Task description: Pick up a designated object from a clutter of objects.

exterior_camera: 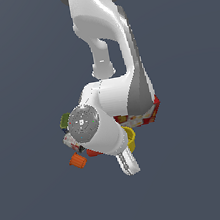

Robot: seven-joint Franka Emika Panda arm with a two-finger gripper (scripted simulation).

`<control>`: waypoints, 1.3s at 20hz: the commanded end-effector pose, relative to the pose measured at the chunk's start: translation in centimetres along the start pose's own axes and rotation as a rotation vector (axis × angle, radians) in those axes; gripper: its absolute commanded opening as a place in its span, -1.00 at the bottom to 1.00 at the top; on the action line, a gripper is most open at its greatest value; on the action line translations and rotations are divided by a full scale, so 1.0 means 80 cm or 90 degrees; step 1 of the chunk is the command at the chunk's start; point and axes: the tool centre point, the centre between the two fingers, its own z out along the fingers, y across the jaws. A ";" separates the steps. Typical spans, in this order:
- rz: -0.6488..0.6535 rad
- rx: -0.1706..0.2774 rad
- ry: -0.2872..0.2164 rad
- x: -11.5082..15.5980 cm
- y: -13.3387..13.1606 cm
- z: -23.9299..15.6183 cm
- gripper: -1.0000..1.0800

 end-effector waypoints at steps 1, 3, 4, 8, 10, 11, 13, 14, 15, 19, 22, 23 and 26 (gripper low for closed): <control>0.005 0.001 0.001 0.011 0.025 -0.026 -1.00; 0.005 0.001 0.001 0.015 0.044 -0.046 -1.00; 0.005 0.001 0.001 0.017 0.054 -0.057 -1.00; 0.005 0.001 0.000 0.026 0.095 -0.101 -1.00; 0.005 0.001 0.000 0.030 0.116 -0.124 -1.00; 0.005 0.001 -0.001 0.033 0.126 -0.135 -1.00; 0.005 0.001 -0.001 0.037 0.147 -0.158 -1.00; 0.005 0.001 -0.001 0.039 0.158 -0.170 -1.00; 0.005 0.001 -0.001 0.042 0.168 -0.181 -1.00; 0.005 0.001 -0.001 0.051 0.209 -0.227 -1.00; 0.006 0.001 -0.001 0.058 0.240 -0.262 -1.00; 0.006 0.001 -0.001 0.060 0.250 -0.273 -1.00; 0.006 0.001 0.000 0.068 0.279 -0.307 -1.00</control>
